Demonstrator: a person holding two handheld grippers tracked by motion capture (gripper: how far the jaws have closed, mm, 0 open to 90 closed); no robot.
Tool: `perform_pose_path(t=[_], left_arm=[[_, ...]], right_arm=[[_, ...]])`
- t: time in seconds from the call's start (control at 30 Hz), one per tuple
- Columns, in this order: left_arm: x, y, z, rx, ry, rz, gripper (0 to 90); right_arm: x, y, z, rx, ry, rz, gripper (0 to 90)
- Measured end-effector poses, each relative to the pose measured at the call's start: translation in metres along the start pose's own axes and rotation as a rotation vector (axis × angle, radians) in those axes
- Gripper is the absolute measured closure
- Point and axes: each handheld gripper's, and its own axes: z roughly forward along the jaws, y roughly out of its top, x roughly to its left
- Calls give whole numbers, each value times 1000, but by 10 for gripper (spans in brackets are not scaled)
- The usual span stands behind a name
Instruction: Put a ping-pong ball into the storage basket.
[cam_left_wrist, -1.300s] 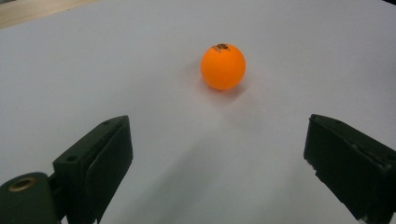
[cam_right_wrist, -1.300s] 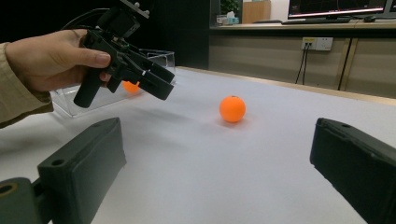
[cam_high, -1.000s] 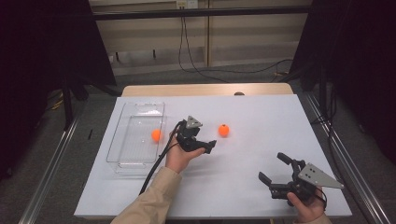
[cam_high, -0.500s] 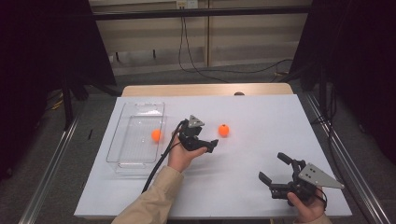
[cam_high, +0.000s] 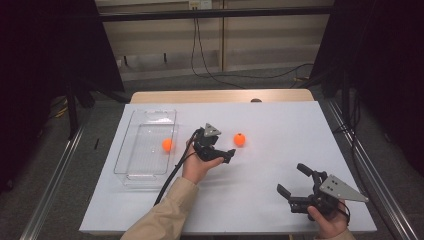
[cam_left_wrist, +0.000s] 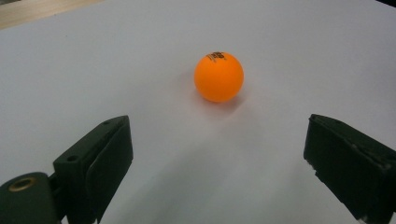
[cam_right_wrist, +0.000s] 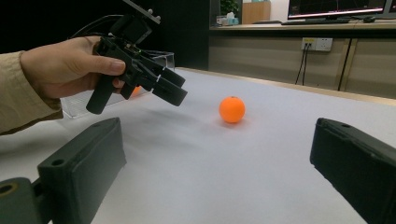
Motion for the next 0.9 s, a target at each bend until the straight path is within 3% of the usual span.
perform_pose_path(t=[0.9], left_arm=[[-4,6,14,-5,-12,-11,82]], right_arm=[[-1,0,0,-1,0,1,24]])
